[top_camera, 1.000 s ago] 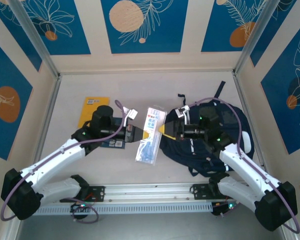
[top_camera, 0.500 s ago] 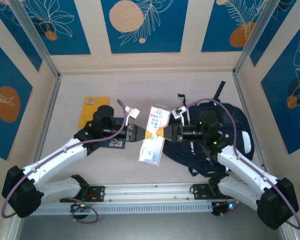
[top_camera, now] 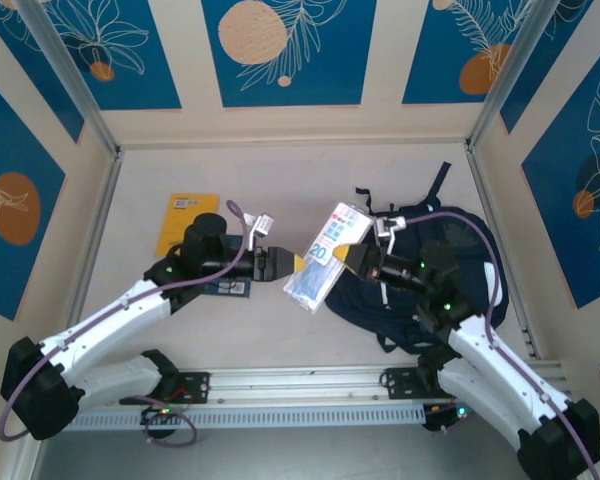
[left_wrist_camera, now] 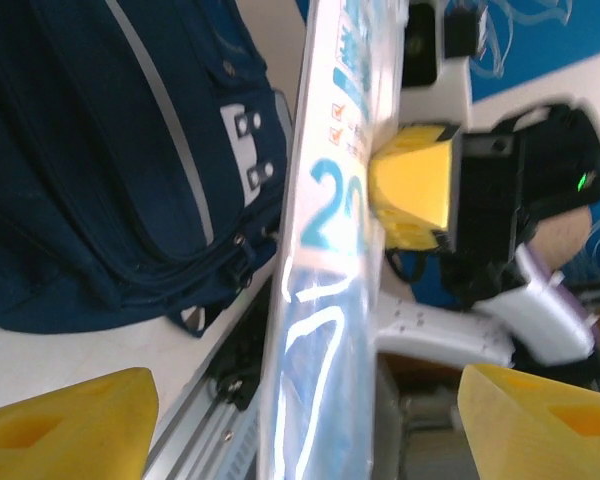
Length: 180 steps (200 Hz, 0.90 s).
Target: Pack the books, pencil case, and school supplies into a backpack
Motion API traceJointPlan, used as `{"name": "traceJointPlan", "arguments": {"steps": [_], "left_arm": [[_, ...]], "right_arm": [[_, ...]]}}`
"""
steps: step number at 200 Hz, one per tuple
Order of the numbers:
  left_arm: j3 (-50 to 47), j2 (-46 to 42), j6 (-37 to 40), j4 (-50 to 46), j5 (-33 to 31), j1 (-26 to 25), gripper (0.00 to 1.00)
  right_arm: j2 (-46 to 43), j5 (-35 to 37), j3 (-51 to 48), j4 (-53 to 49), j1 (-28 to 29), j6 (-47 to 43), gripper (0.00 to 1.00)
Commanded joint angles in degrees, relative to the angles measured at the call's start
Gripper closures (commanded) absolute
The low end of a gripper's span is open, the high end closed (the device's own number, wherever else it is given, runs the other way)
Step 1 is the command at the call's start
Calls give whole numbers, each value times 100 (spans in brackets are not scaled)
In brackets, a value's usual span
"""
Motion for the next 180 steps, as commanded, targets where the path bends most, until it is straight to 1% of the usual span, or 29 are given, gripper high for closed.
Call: {"name": "traceJointPlan", "arguments": {"steps": [1,12,23,46,76,109,155,169,180], "left_arm": [[-279,-149,-1073,886,-493,-17,18],[-425,-162,-1441,1416,-667,-38,17],[-453,-168,-1577,1542,-884,-64,15],[-450,-141,-1596,1533,-1155,-120,14],[-593,-43,-1966,2131,-1323,-176,13],[-416,204,-2059,2472,-1342,-368,13],[-303,538,-2185,2865,-1387,-600,21],[-277,592,-2189,2930,-1409,-631,25],[-252,620,-2174,2957,-1431,-652,31]], "right_arm": [[-573,1831,-316,290,101,700,100],[-749,2375,-407,347,203,804,100],[-767,2582,-364,361,227,806,100],[-598,2617,-246,593,237,832,100],[-443,2781,-175,680,350,870,100],[-278,2994,-192,896,559,849,100],[-150,3208,-216,1075,698,804,100],[-98,3261,-249,1136,755,839,100],[-52,3285,-266,1178,815,838,100]]}}
